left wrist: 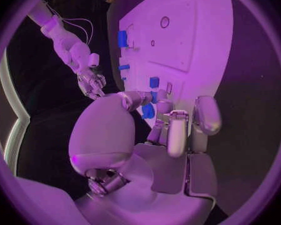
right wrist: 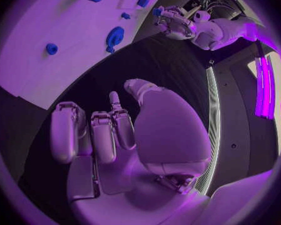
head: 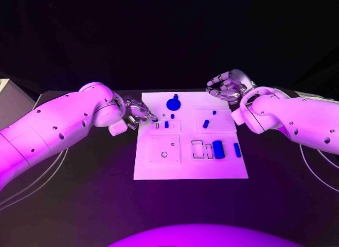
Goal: Assemble the parts on the task board
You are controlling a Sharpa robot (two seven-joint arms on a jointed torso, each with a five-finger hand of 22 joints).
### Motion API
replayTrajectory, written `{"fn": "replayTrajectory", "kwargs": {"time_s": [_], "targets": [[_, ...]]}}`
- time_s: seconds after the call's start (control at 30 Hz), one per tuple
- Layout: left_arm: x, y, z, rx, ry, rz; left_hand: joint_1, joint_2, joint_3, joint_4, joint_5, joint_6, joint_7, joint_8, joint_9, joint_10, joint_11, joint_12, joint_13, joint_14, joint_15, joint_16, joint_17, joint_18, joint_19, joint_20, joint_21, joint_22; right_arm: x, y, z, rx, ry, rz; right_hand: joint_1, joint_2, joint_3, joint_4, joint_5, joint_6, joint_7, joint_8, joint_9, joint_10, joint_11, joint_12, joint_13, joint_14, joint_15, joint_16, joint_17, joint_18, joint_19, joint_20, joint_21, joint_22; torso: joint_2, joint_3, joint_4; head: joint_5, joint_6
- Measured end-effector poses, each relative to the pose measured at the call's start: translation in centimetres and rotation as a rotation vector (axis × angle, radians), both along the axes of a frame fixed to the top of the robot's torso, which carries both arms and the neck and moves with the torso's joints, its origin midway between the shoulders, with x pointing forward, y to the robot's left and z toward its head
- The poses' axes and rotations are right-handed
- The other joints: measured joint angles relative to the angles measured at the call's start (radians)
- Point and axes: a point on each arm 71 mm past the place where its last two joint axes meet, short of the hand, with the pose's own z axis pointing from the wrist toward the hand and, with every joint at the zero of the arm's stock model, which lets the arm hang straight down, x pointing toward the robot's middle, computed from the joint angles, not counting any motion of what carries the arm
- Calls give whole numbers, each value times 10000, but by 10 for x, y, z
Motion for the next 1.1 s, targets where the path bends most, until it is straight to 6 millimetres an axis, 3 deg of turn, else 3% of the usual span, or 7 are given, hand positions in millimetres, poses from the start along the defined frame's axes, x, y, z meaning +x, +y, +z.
{"fn": "replayTrajectory", "kwargs": {"time_s": [0.2, 0.27, 0.63, 0.87, 1.1], "targets": [[10, -3, 5, 389, 404, -552, -408, 318, -68, -69, -5, 2, 35, -5, 0, -234, 12, 0, -49, 0, 0, 0, 0, -1, -230, 16, -115, -166, 0, 3, 0, 11, 7, 42, -29, -30, 28, 28, 43, 0, 0, 0, 0, 0, 0, 0, 0, 0, 0, 0, 0, 1, 0, 0, 0, -1, 19, 7, -9, 1, 15], [13, -5, 7, 523, 487, -721, -602, 329, 496, -633, -12, 8, 28, -66, 5, -236, 13, 0, 4, 0, 0, 0, 0, -1, -229, 16, -115, -145, 0, 3, 0, 14, 7, 58, -40, -40, 28, 28, 43, 0, 0, 0, 0, 0, 0, 0, 0, 0, 0, 0, 0, 1, 0, 0, 0, -1, 24, 6, -10, -2, 17], [22, -23, 20, 1431, 645, -1691, -1122, 469, 346, -785, 269, 113, -1, -67, 61, -75, -28, 15, 276, 0, 0, 0, 0, 0, -229, 16, -7, -23, 1, 8, 0, 24, 4, 135, -40, -40, 56, 0, 42, 0, 0, 0, 0, 0, 0, 0, 0, 0, 0, 0, 0, 1, 0, 0, 0, -3, 66, 26, -50, -11, 28], [22, -29, 23, 2085, 477, -2056, -1565, 629, 54, -1079, 1187, 473, -70, -176, 64, 460, -103, 143, 780, -32, -42, 65, 0, -1, -24, -74, 202, 211, 1, 9, 0, 23, 1, 155, -40, -40, 55, 0, 42, 0, 0, 0, 0, 0, 0, -1, 0, 0, 0, 0, 0, 0, 0, 0, 0, -4, 59, 26, -31, -37, -12], [24, -34, 24, 2808, 201, -2231, -1798, 663, -96, -1228, 1698, 738, -166, -262, 64, 794, -188, 195, 1144, -38, -112, 115, -1, 0, 153, -144, 342, 432, 1, 10, 0, 22, -5, 179, -40, -40, 55, 0, 41, 0, 0, 0, 0, 7, -7, -1, 0, 0, 0, 0, 0, 0, 0, 0, 0, -4, 44, 20, -26, -42, -35]]}}
